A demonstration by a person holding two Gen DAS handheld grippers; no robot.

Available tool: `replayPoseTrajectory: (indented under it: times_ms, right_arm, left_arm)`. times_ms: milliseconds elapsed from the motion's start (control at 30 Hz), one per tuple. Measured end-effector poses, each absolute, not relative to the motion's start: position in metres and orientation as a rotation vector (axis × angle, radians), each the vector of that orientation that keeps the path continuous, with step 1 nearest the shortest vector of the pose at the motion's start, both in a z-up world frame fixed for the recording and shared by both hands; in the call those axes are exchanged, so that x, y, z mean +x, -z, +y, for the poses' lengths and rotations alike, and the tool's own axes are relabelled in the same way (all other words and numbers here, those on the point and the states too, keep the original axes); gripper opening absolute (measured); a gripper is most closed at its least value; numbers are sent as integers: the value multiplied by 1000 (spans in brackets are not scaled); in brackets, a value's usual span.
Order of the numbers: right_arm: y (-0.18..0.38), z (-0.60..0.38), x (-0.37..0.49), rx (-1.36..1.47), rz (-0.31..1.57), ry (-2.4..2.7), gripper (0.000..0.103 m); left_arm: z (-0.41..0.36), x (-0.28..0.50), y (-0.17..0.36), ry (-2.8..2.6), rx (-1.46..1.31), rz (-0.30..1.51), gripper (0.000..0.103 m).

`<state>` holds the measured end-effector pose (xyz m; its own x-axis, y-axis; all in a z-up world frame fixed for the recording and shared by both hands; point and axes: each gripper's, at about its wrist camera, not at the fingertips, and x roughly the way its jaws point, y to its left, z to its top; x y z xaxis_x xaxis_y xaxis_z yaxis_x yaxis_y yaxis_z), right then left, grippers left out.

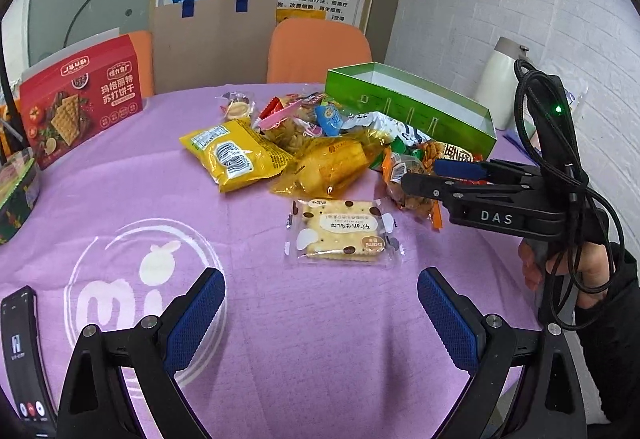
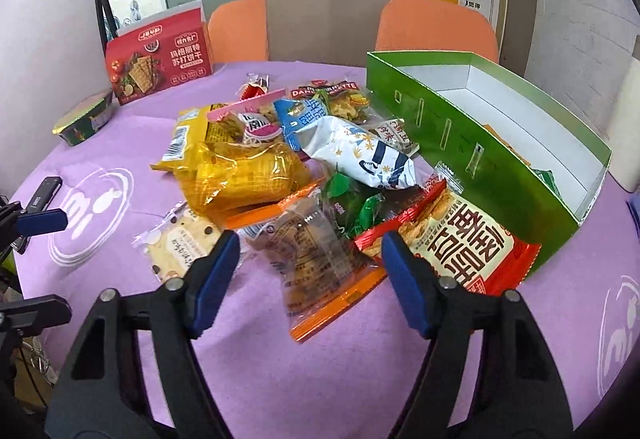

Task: Organize snacks
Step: 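Move both tools back from the box to the snack pile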

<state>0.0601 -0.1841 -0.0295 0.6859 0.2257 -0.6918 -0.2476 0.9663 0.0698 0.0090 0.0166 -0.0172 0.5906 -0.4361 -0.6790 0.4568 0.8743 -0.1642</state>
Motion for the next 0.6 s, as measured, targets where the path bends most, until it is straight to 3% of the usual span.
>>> replayPoseTrajectory:
  times_ms: [200,367,400,533,600]
  right_arm:
    - [18,-198,30,27,773,-284,21]
    - [19,-203,8,-1,788,-296,21]
    - [20,-202,7,-7,793,-308,25]
    - [21,-195,9,-63,778,-310,59]
    - [20,-190,12,-104,758,-320,65]
  left_arm:
    - [2,26,27,542,18,823,99]
    - [-20,42,33,577,22,847,99]
    - [-24,45,34,573,29,849,99]
    - [-34,54,39,555,53,860,99]
    - [-36,60,43,545,52,874,99]
